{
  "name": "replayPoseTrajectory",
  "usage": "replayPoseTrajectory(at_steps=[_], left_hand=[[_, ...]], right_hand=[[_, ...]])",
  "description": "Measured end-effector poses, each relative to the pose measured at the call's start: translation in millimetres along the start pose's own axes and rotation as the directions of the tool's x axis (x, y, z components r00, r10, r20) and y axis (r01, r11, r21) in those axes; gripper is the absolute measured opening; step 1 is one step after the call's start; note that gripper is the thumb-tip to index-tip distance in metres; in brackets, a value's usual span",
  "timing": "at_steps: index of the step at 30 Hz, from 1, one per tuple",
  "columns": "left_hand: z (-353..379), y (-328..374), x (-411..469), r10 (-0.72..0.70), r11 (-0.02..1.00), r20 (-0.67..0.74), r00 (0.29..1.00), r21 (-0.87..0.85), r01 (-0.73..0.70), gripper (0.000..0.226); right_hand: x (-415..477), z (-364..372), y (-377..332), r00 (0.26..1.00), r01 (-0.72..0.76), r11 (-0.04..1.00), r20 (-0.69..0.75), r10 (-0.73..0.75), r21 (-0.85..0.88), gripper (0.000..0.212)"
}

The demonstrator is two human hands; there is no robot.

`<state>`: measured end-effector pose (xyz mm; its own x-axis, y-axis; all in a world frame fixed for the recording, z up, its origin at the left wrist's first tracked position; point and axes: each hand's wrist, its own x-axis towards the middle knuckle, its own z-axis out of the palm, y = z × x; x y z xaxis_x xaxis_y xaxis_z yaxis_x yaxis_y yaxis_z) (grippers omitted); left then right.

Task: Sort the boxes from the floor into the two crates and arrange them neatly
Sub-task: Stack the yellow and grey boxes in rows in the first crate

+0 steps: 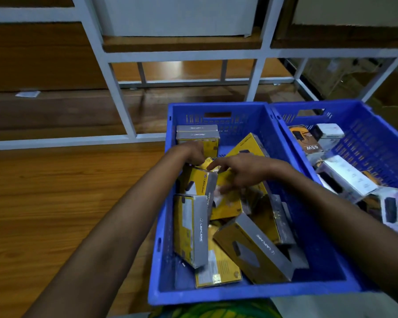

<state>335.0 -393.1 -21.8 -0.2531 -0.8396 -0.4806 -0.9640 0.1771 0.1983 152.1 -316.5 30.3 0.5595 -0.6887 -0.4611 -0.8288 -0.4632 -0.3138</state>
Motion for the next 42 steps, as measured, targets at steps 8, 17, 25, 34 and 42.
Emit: replayPoseTrajectory(at_steps=[8, 17, 25, 34, 42], left_hand=[[5, 15, 42, -0.047, 0.997, 0.292, 0.955, -0.046, 0.063, 0.038], [12, 17, 62, -0.032, 0.988, 0.238, 0.971, -0.142, 0.067, 0.024], [-52, 13, -6, 0.071, 0.801, -0.404, 0.912, -0.521, -0.293, 0.047], [-87, -15, -79, 0.343, 0.291, -0.422, 0.839, -0.802, -0.522, 0.033], [-71, -16, -126, 0.55, 0.696, 0.232, 0.803, -0.658, -0.287, 0.035]], right_hand=[[20, 2, 47, 0.749, 0.089, 0.768, -0.551, 0.368, 0.634, 0.018], [19, -4, 61, 0.692, 0.148, 0.646, -0.545, 0.473, 0.749, 0.022], [20, -1, 58, 0.779, 0.209, 0.747, -0.57, 0.263, 0.631, 0.044], [-11, -32, 40, 0.799, 0.482, 0.463, -0.59, 0.116, 0.744, 0.041], [-36, -29, 22, 0.936, 0.171, 0.566, 0.047, -0.349, 0.806, 0.014]])
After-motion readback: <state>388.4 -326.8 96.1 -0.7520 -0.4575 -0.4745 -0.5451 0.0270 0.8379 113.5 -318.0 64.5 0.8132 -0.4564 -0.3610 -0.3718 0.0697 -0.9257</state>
